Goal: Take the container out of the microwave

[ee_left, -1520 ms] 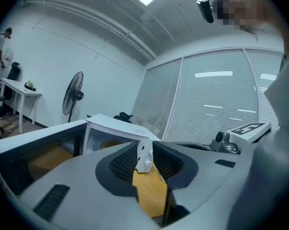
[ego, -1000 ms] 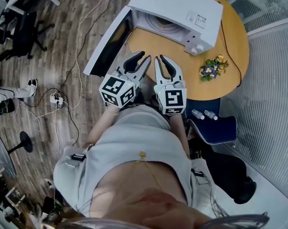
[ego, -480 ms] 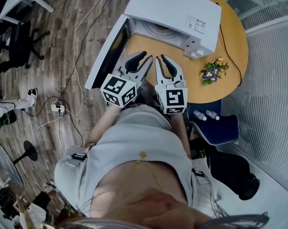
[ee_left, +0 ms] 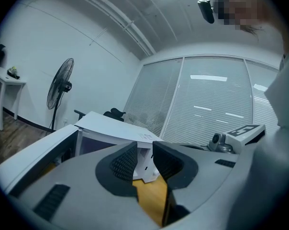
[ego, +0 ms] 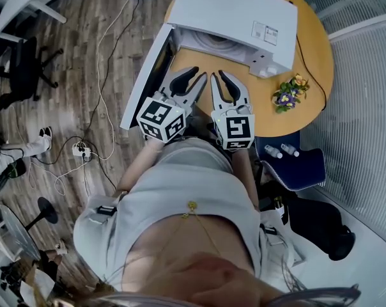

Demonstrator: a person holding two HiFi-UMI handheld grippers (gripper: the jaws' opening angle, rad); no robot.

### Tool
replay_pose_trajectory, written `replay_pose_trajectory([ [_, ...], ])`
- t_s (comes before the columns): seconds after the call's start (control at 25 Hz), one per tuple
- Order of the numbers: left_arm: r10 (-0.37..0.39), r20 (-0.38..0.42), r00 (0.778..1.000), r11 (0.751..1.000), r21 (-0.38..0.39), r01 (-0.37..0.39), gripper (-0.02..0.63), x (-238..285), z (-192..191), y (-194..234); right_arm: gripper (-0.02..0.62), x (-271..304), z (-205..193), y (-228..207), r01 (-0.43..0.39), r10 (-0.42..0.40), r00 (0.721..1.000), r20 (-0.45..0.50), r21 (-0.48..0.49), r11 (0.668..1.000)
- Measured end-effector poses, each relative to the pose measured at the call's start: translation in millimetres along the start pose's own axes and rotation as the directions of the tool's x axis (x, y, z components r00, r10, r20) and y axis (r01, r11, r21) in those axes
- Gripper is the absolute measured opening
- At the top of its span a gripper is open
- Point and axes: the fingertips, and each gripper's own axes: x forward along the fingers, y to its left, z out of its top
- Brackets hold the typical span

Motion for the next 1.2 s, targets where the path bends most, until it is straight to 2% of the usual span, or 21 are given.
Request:
replay_pose_trajectory([
  [0.52,-0.047,-0.024,0.999,0.999,-0.012,0.046,0.103,10,0,16,0.086,21,-3,-9,0.037,-0.037,0.999,-0.014,0.012,0.999],
  [1.2,0.071,-0.001,0.997,0.997,-0.005,-0.071,0.102,44,7,-6,0.107,9,10,-55,-0.060,0.059,0.998,0.036,0.041,0.997],
])
